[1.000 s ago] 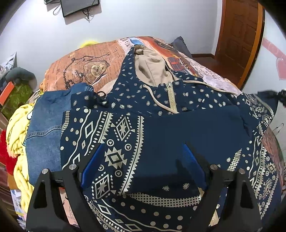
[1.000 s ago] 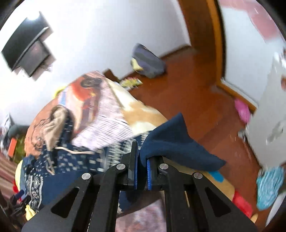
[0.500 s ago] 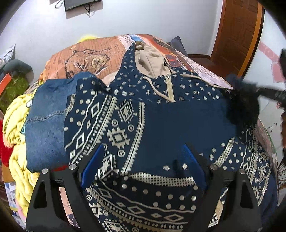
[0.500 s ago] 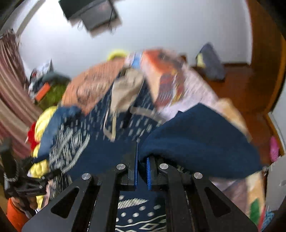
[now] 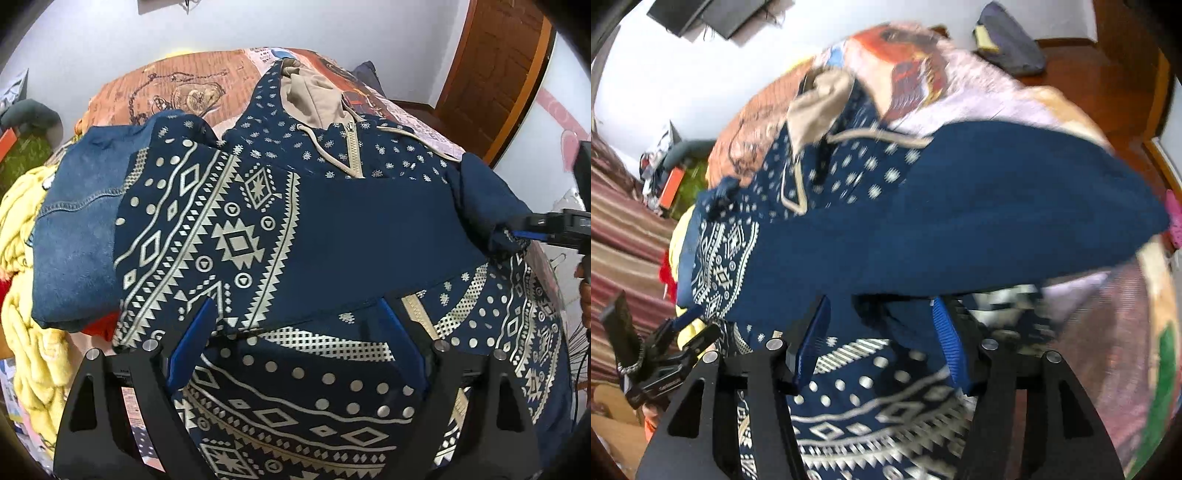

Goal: Fold large clothes

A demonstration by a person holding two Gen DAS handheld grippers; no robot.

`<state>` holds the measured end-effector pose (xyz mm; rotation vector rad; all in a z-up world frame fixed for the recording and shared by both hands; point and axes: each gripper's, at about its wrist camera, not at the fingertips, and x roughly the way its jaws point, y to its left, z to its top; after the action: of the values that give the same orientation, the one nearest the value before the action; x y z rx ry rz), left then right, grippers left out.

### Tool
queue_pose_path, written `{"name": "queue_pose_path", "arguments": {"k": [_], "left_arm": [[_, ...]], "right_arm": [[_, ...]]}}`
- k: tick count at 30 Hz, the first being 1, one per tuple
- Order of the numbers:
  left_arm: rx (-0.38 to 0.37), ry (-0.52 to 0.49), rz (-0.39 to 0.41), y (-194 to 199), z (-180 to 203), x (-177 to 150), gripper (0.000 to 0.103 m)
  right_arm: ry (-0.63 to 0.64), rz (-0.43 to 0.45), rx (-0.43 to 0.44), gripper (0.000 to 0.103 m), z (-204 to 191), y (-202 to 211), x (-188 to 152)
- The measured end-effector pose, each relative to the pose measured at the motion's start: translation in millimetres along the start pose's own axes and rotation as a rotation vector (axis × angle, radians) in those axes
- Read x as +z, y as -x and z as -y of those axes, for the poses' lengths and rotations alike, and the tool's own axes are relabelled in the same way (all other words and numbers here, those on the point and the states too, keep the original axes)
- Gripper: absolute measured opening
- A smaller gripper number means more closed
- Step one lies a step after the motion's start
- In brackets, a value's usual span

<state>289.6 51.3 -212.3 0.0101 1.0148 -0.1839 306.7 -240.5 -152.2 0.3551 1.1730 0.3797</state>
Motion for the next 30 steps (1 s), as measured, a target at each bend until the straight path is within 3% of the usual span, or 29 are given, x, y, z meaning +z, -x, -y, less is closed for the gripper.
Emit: {"name": "queue_pose_path", "arguments": {"k": [3,6,14,17,20,27,30], "left_arm": [[-0.008,0.002,-0.005,-2.9,4.9,1.6,0.088],[-0.014,-0.007,-0.007,-5.3,11.8,3.0,0.088],[-0.013,-0.026,-0.02,-10.7,24.3,4.1,0.088],[-0.01,-0.023,-0.029,-13.6,25.5,3.9,0.088],[-0.006,-0.016,-0.037,-17.1,24.1,3.8,0.088],[0.001,0.002,-0.043,-20.6,18.3,1.2,0.088],[0.002,0.006,-0.034,-17.2,14.4,-0.6,0.088]], "right_arm": [[-0.053,0.082,-0.024,0.066,19.3,26.4,1.4],[-0.137,0.16,-0.034,0.068,47.3,45.8,5.1],[-0.404,0.149,-0.055,0.068,129.0,27.0,9.6],[-0.44,0.186,-0.031,0.068,142.0,22.6,10.5],[-0.434,0.228,-0.088,0.067,144.1,18.8,15.5],[-0.416,0.257,-0.174,0.018,149.4,15.3,30.3],[-0.402,0.281,-0.149,0.011,143.6,26.6,37.0]]}}
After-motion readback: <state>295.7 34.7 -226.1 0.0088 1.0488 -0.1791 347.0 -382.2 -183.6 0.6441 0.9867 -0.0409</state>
